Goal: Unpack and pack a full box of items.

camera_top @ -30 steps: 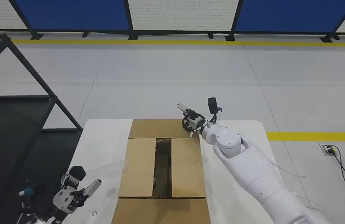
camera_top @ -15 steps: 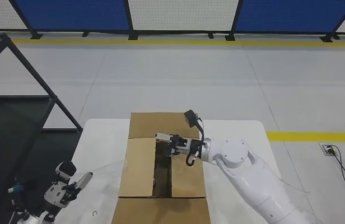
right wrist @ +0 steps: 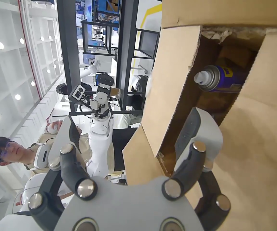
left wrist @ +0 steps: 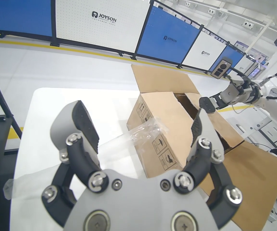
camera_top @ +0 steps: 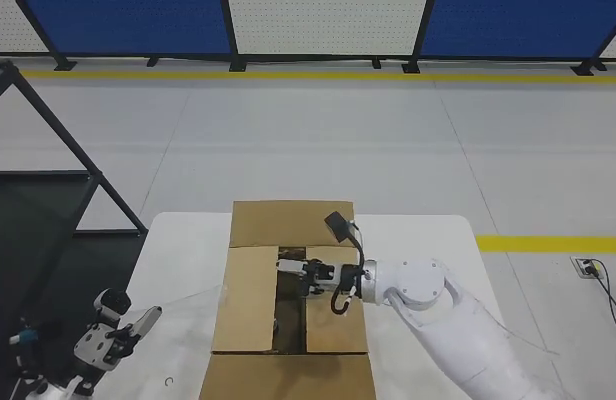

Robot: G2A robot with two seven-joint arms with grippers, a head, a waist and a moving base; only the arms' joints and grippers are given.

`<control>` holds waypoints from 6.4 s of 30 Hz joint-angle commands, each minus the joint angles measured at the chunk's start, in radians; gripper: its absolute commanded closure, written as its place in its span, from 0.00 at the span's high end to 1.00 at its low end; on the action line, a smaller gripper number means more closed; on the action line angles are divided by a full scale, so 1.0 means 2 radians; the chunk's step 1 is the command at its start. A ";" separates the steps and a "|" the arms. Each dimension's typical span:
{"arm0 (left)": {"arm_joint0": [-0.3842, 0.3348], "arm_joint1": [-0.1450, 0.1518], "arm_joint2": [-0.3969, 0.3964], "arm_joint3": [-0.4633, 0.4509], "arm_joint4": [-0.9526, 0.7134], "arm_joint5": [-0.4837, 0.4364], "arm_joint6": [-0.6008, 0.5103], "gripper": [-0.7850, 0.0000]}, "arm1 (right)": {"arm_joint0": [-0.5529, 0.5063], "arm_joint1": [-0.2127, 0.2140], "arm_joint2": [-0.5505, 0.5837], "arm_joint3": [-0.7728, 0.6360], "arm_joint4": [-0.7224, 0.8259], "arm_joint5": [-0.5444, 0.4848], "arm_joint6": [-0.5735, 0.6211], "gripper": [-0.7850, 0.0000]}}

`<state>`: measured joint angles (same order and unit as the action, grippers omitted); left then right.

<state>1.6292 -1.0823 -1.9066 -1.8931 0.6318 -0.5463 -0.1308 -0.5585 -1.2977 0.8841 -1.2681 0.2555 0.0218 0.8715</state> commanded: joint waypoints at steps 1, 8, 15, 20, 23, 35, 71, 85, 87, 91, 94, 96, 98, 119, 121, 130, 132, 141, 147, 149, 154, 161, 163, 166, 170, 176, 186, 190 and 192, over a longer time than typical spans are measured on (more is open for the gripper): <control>0.001 0.000 0.008 -0.003 0.014 -0.003 -0.003 1.00 | 0.001 -0.002 -0.005 0.006 0.002 0.001 0.002 1.00; 0.003 -0.002 0.031 -0.001 0.069 -0.010 0.030 1.00 | 0.025 -0.020 -0.042 0.049 0.010 0.002 0.010 1.00; 0.005 -0.003 0.034 0.005 0.073 -0.011 0.041 1.00 | 0.052 -0.044 -0.074 0.095 0.041 -0.023 0.020 1.00; 0.006 -0.003 0.036 0.003 0.073 -0.011 0.043 1.00 | 0.066 -0.053 -0.071 0.118 0.077 -0.066 0.046 1.00; 0.006 -0.004 0.038 0.001 0.073 -0.012 0.042 1.00 | 0.071 -0.058 -0.068 0.124 0.095 -0.087 0.062 1.00; 0.025 -0.004 0.039 -0.040 0.114 -0.027 0.052 1.00 | 0.101 -0.085 -0.079 0.137 0.139 -0.124 0.060 1.00; 0.038 -0.017 0.092 -0.056 0.212 0.089 0.123 1.00 | 0.172 -0.157 -0.102 0.269 0.177 -0.198 0.161 1.00; 0.076 -0.022 0.050 -0.058 0.167 0.134 0.106 1.00 | 0.158 -0.140 -0.054 0.269 0.146 -0.223 0.153 1.00; 0.076 -0.022 0.046 -0.052 0.163 0.142 0.101 1.00 | 0.152 -0.136 -0.046 0.263 0.143 -0.223 0.154 1.00; 0.073 -0.023 0.041 -0.038 0.162 0.152 0.094 1.00 | 0.142 -0.128 -0.031 0.250 0.133 -0.219 0.154 1.00; 0.067 -0.024 0.043 -0.021 0.160 0.159 0.089 1.00 | 0.134 -0.124 -0.023 0.238 0.125 -0.214 0.152 1.00; 0.061 -0.024 0.045 -0.010 0.162 0.164 0.085 1.00 | 0.129 -0.121 -0.018 0.231 0.120 -0.210 0.151 1.00; 0.055 -0.025 0.049 0.000 0.166 0.167 0.085 1.00 | 0.125 -0.119 -0.013 0.225 0.115 -0.207 0.150 1.00; 0.034 -0.028 0.043 0.021 0.160 0.154 0.081 1.00 | 0.098 -0.106 0.015 0.188 0.091 -0.188 0.147 1.00; 0.039 -0.027 0.034 0.010 0.151 0.145 0.079 1.00 | 0.095 -0.105 0.018 0.184 0.089 -0.187 0.147 1.00; 0.053 -0.027 -0.007 -0.029 0.081 0.108 0.061 1.00 | 0.080 -0.098 0.032 0.165 0.079 -0.185 0.142 1.00; 0.052 -0.026 -0.018 -0.039 0.066 0.099 0.057 1.00 | 0.077 -0.096 0.039 0.165 0.077 -0.187 0.145 1.00; 0.049 -0.023 -0.056 -0.090 0.017 0.061 0.021 1.00 | 0.049 -0.078 0.078 0.139 0.070 -0.192 0.161 1.00; 0.033 -0.019 -0.051 -0.134 -0.019 0.026 -0.024 1.00 | 0.020 -0.064 0.109 0.104 0.054 -0.191 0.159 1.00; 0.023 -0.017 -0.038 -0.147 -0.048 0.013 -0.056 1.00 | 0.004 -0.057 0.125 0.085 0.048 -0.194 0.160 1.00; -0.030 -0.008 0.008 -0.170 -0.114 0.013 -0.163 1.00 | -0.049 -0.038 0.177 0.017 0.024 -0.194 0.162 1.00; -0.134 -0.002 0.134 -0.150 -0.132 0.081 -0.280 1.00 | -0.151 -0.013 0.254 -0.095 -0.010 -0.177 0.149 1.00; -0.161 -0.002 0.177 -0.137 -0.127 0.107 -0.308 1.00 | -0.179 -0.008 0.273 -0.122 -0.016 -0.169 0.142 1.00; -0.177 -0.003 0.205 -0.128 -0.112 0.126 -0.326 1.00 | -0.215 -0.001 0.295 -0.155 -0.031 -0.150 0.132 1.00; -0.177 -0.003 0.205 -0.128 -0.112 0.126 -0.326 1.00 | -0.222 0.000 0.300 -0.162 -0.041 -0.142 0.125 1.00; -0.169 -0.003 0.206 -0.116 -0.099 0.138 -0.315 1.00 | -0.224 0.000 0.299 -0.163 -0.041 -0.141 0.120 1.00; -0.135 -0.003 0.212 -0.103 -0.049 0.191 -0.268 1.00 | -0.206 0.006 0.280 -0.150 -0.032 -0.135 0.119 1.00; -0.128 -0.003 0.201 -0.088 -0.036 0.220 -0.254 1.00 | -0.198 0.008 0.273 -0.143 -0.029 -0.135 0.119 1.00; -0.128 -0.003 0.201 -0.080 -0.024 0.230 -0.253 1.00 | -0.195 0.009 0.271 -0.141 -0.027 -0.136 0.120 1.00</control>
<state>1.3737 -1.0881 -1.5050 -2.0631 0.5676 -0.0998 -0.6369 -0.9521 -1.2816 1.4275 -1.5520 0.1991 -0.2491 1.1107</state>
